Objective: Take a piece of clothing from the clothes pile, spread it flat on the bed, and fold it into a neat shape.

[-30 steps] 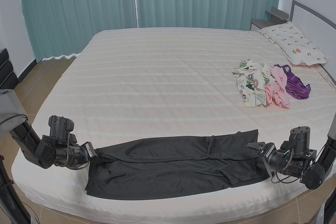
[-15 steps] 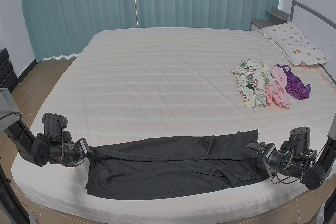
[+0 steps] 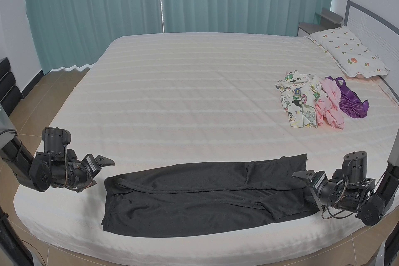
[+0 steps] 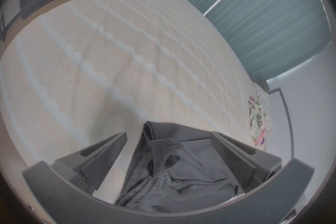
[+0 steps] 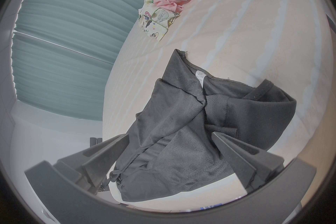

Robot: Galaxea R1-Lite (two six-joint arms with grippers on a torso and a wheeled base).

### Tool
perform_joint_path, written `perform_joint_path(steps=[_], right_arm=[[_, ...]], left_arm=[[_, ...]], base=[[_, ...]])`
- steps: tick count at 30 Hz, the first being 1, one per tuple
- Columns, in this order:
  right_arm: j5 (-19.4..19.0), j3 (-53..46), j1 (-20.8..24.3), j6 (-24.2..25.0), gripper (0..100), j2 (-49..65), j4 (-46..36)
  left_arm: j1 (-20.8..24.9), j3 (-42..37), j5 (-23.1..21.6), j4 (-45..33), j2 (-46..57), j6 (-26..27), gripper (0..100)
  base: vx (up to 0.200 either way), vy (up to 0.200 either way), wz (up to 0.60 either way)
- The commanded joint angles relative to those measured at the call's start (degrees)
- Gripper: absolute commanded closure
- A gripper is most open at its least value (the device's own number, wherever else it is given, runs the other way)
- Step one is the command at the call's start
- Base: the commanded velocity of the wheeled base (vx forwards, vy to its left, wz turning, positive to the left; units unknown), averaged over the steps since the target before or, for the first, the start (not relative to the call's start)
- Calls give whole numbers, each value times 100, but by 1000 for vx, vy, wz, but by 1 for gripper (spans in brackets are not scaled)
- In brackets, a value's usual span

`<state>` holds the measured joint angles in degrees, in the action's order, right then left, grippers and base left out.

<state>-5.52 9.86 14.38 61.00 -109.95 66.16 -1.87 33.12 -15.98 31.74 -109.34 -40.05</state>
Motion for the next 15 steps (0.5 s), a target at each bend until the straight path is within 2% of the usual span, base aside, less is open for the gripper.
perform_joint_path(steps=[1,5,6,10,11,12,15], right_arm=[[-1,-2,3,-1,0,0,2],[-1,-11,3,-1,0,-9,2],[-1,-19,3,-1,0,-9,2],[-1,-55,3,-1,0,-9,2],[-1,-55,3,-1,0,-9,2],[-1,-55,3,-1,0,-9,2],[-1,-55,3,-1,0,-9,2]], left_arm=[[204,203,43,-265,554,-434,0],[679,212,245,-432,571,-724,0],[916,221,500,-423,527,-917,0],[1443,221,1053,-371,220,-1137,0],[1479,221,1106,-371,194,-1146,0],[1654,247,1361,-344,44,-1163,0],[1848,291,1598,-353,-211,-1278,0]], base=[[0,0,0],[0,0,0],[0,0,0],[0,0,0],[0,0,0],[0,0,0],[0,0,0]])
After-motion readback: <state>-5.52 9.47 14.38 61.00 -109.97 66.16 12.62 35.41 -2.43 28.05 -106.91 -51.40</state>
